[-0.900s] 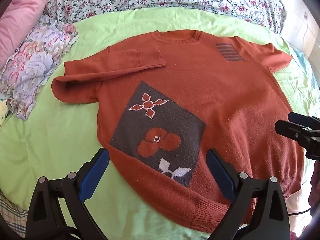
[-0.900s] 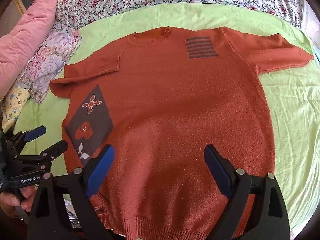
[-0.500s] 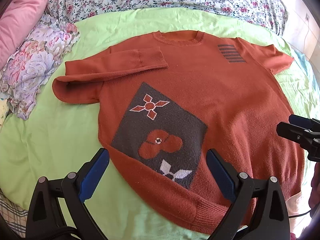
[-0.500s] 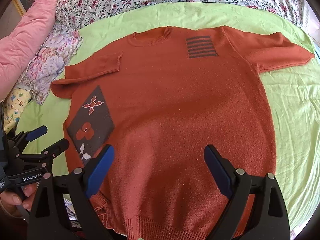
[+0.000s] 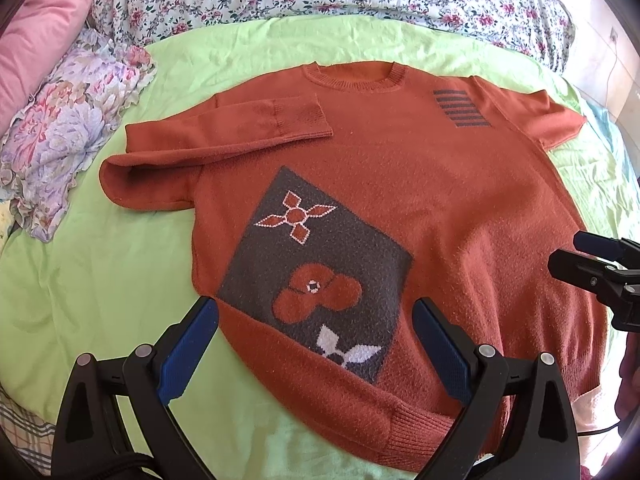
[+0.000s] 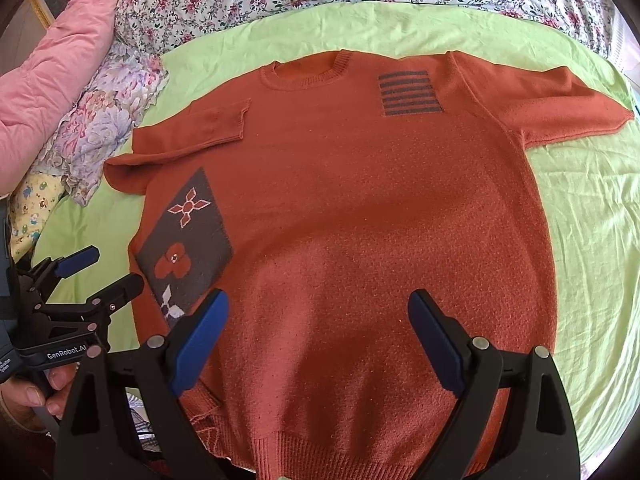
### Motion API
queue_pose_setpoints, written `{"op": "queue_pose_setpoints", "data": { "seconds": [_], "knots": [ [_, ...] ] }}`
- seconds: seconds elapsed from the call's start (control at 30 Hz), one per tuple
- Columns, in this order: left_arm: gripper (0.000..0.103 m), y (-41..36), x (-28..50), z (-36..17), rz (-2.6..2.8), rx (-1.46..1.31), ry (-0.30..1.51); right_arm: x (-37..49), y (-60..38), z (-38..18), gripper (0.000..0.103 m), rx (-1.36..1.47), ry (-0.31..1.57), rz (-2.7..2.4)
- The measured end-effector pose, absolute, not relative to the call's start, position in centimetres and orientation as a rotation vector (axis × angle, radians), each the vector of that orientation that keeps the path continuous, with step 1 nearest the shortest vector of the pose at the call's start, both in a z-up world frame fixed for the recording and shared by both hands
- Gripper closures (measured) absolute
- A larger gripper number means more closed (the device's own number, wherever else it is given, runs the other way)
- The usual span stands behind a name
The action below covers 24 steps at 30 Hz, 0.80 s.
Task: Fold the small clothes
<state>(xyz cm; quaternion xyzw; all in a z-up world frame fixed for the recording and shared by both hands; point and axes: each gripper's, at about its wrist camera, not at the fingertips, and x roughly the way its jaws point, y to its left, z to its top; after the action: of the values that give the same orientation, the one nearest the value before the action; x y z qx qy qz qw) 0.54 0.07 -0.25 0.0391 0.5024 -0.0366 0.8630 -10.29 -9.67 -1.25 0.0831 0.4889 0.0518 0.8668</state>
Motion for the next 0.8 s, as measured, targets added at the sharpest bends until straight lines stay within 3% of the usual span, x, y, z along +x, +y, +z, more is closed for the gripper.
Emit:
{"op": "queue_pose_setpoints", "data": {
  "seconds": [0.8],
  "knots": [
    [0.005,-0.21,1.03,-0.56,-0.072,0.088,1.067,-9.53,-9.96,-1.3,0.012,0.133,1.028,0.093]
  ]
}}
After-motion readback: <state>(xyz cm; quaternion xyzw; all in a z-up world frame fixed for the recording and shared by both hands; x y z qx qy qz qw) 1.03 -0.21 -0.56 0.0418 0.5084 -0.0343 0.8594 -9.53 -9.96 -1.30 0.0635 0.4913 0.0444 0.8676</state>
